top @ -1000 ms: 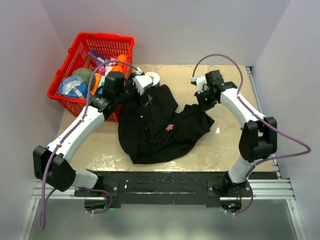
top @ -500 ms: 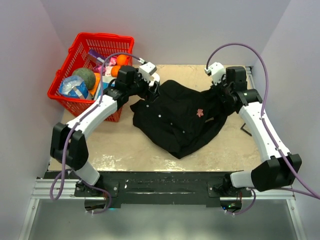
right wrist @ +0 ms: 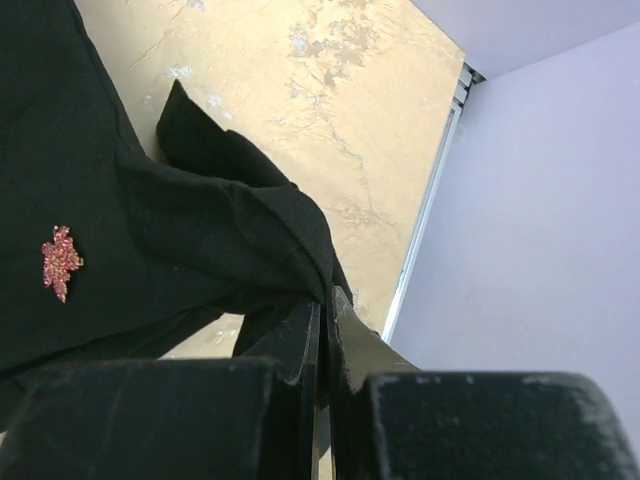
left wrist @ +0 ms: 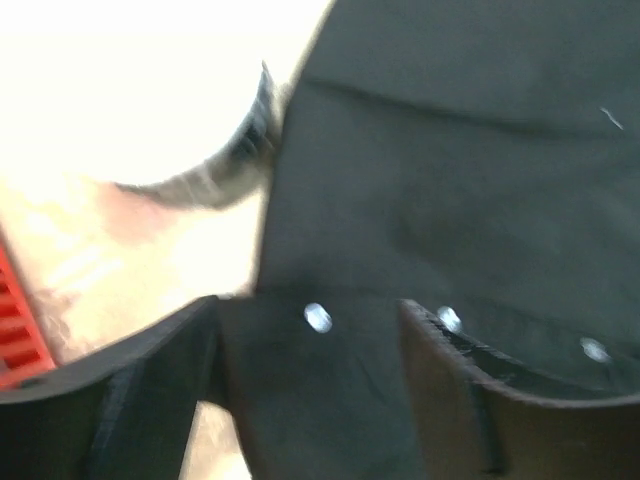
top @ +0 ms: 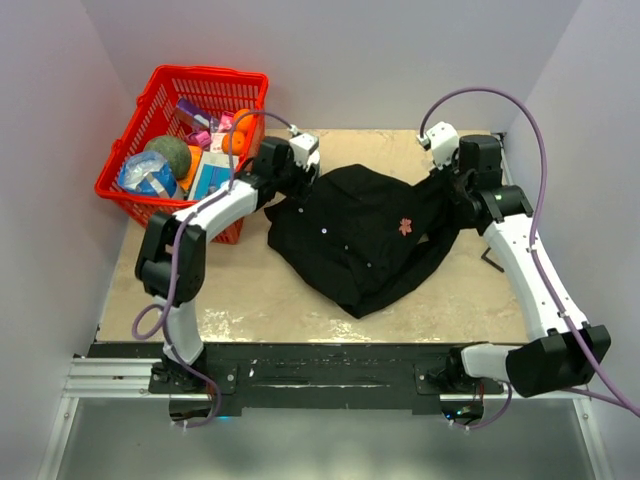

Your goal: Remove the brooch from the garment

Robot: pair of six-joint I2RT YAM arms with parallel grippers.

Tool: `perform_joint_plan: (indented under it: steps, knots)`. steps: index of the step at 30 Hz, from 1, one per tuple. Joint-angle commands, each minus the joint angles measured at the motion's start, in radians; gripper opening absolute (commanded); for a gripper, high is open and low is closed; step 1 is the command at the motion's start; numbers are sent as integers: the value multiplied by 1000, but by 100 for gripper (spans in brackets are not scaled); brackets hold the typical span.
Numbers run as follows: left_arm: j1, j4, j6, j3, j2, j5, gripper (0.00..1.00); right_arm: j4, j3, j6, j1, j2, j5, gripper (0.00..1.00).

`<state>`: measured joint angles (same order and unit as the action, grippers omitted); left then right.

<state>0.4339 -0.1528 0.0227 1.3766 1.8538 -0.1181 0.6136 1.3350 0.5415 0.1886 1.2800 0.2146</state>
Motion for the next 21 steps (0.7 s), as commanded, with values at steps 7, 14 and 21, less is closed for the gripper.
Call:
perform_joint_plan:
  steps: [7, 14, 21]
  knots:
    - [-18, 61, 52, 213, 189, 42, 31, 0, 87, -46, -5, 28, 17, 0]
    - [-20, 113, 54, 179, 223, 44, 2, 8, 119, -46, -5, 47, 38, 0]
    - [-44, 102, 117, 462, 435, 115, 3, 3, 136, -55, -6, 76, 37, 0]
